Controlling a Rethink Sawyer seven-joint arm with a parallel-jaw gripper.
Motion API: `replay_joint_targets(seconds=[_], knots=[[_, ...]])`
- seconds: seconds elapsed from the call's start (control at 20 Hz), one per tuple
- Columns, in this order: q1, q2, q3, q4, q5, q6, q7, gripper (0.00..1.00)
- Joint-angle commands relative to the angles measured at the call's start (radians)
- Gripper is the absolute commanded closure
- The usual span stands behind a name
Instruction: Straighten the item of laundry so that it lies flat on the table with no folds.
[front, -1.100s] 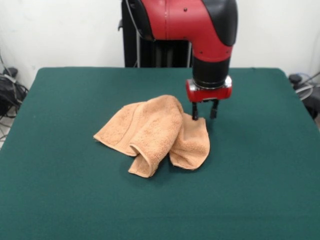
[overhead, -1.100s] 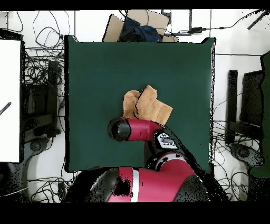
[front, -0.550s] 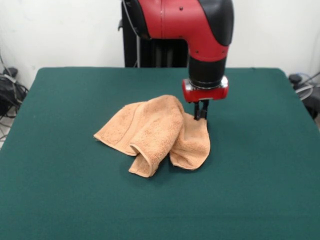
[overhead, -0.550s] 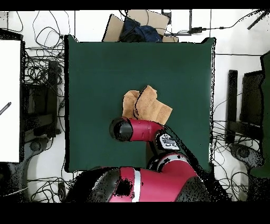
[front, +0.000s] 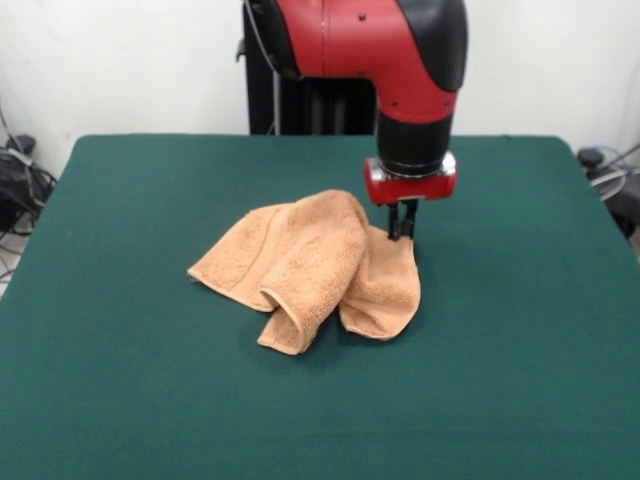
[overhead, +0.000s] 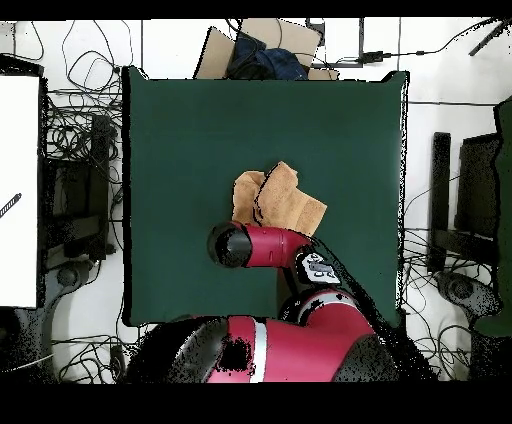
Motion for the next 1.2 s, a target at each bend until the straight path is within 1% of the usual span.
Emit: replay_joint_targets(seconds=[0.05,0.6,0.95,1.05,1.1,1.2], knots=[[-0.005,0.01,0.009,-0.002,0.017,-0.061,0.184,1.0],[0.006,-0.004,0.004,-0.012,0.013,-0.063,0.181,1.0],[0.007,0.005,0.001,-0.013,0.023,-0.059,0.191,1.0],[-0.001,-0.01,0.011,0.01,0.024,-0.067,0.196,1.0],[-0.004,-0.034,0.013,0.033,0.023,-0.064,0.2,1.0],[-0.011,-0.098,0.022,0.064,0.028,-0.018,0.191,1.0]])
